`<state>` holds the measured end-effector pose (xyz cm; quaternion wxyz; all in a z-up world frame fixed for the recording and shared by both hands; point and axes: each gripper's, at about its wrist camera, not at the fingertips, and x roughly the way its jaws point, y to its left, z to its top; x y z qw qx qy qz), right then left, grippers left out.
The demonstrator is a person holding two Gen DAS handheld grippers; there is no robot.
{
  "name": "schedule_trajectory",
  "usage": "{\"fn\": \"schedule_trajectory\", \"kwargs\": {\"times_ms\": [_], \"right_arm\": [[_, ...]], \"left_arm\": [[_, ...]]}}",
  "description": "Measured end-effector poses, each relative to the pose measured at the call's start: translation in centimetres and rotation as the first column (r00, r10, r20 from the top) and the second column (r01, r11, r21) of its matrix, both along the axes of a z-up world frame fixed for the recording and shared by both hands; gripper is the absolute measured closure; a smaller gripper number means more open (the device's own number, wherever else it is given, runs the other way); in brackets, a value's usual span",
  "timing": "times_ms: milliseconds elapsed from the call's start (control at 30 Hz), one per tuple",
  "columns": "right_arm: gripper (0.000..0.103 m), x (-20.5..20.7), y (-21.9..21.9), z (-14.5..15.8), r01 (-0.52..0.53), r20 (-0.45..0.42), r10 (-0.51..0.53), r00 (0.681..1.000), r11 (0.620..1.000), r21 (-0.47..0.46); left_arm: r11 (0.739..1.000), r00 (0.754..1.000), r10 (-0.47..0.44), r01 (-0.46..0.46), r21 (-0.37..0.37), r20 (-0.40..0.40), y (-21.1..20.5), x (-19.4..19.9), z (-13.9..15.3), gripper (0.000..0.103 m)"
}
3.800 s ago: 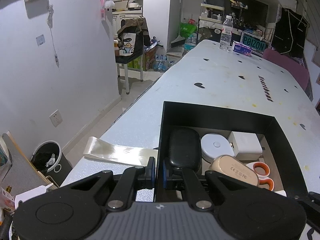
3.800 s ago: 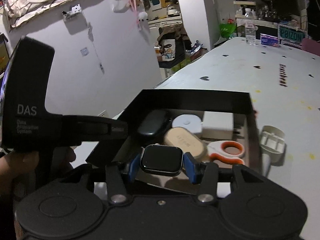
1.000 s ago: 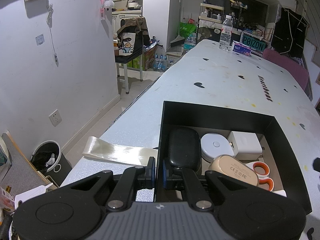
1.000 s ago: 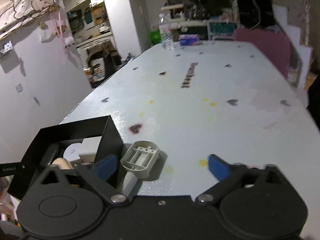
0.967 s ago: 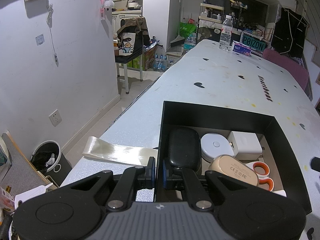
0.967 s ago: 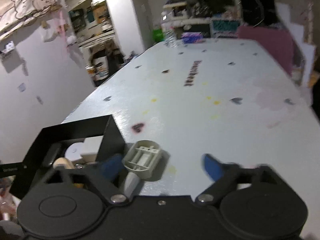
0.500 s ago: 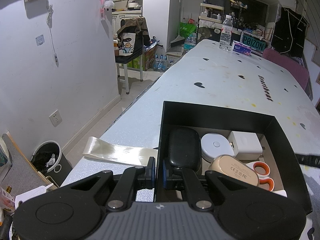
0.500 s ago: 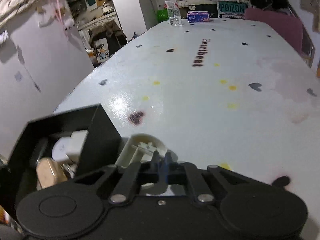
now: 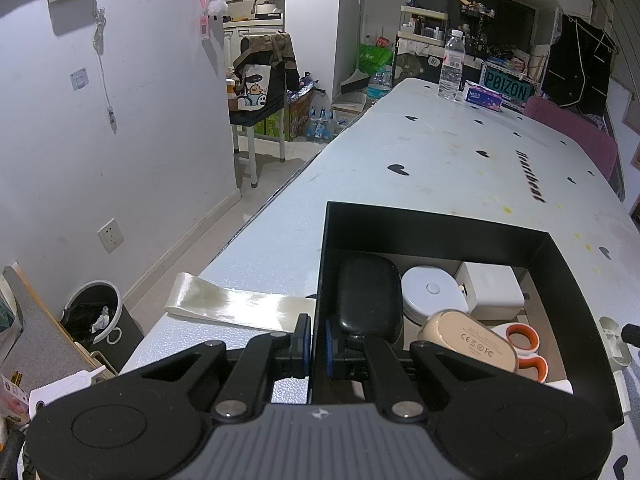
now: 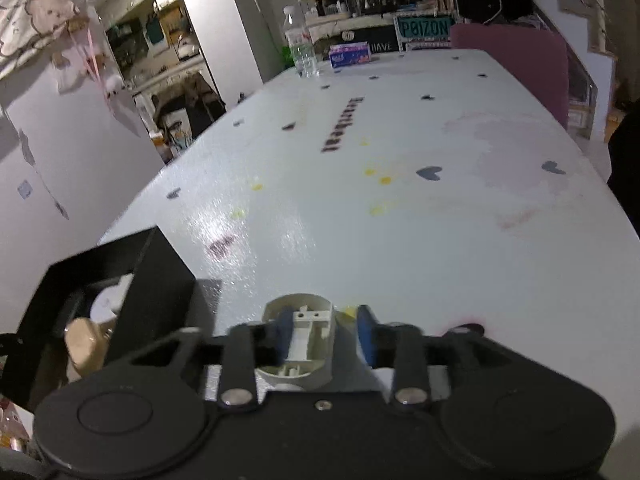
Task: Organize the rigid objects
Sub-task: 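Lift the white holder with the right tool and carry it over the box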
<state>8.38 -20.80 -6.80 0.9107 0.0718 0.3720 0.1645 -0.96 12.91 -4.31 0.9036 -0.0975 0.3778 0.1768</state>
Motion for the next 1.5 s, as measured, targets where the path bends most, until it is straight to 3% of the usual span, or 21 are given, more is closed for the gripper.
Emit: {"fn": "schedule_trajectory", "kwargs": {"times_ms": [67, 200, 333, 400, 633, 833, 1000, 1133, 1267, 1500], "right_arm": [[0.044, -0.3, 0.6, 0.0, -0.026, 0.008, 0.026, 1.0, 1.0, 0.0], [0.039, -0.6, 3.2, -0.7, -0.068, 0.008, 0.069, 0.998, 0.992, -0.103], [0.041, -0.1, 4.5, -1.6, -0.063, -0.006, 0.063, 0.998, 0.986, -0.156], [0.054, 0.1, 4.9, -1.9, -0.059, -0.015, 0.057, 0.998, 0.982, -0.178], [0.055, -0.7, 5.2, -1.4, -0.056, 0.014, 0.061, 0.998, 0.975, -0.215], [0.056, -2.0, 5.1, 2.5, -0.063, 0.125, 0.081, 0.989, 0.988, -0.143], [0.056, -4.0, 7.6, 5.7, -0.178, 0.216, 0.199, 0.956, 0.978, -0.11], [0.056, -5.8, 11.1, 6.8, -0.359, 0.23, 0.399, 0.888, 0.912, -0.199], [0.056, -6.4, 14.6, 6.3, -0.508, 0.152, 0.561, 0.814, 0.814, -0.282], [0.056, -5.9, 17.8, 4.3, -0.666, 0.003, 0.702, 0.712, 0.676, -0.316]], "left_arm": [[1.0, 1.0, 0.0, 0.0, 0.001, 0.0, 0.0, 0.0, 0.0, 0.096], [1.0, 1.0, 0.0, 0.0, 0.001, 0.0, 0.0, 0.0, 0.0, 0.096], [1.0, 1.0, 0.001, -0.001, 0.001, 0.0, 0.0, 0.0, 0.0, 0.096], [1.0, 1.0, 0.0, 0.0, 0.001, 0.0, 0.0, 0.0, 0.0, 0.096], [1.0, 1.0, 0.0, 0.0, -0.001, 0.001, 0.0, 0.0, 0.0, 0.096], [1.0, 1.0, 0.0, 0.0, -0.003, 0.0, 0.1, 0.0, 0.0, 0.096], [1.0, 1.0, 0.003, -0.003, -0.014, 0.0, 0.2, 0.0, 0.0, 0.096], [1.0, 1.0, 0.003, -0.003, -0.028, 0.002, 0.3, 0.0, 0.0, 0.096], [1.0, 1.0, 0.002, -0.002, -0.031, 0.002, 0.5, 0.0, 0.0, 0.096], [0.999, 1.0, 0.002, -0.002, -0.035, 0.003, 0.4, 0.0, 0.0, 0.096]]}}
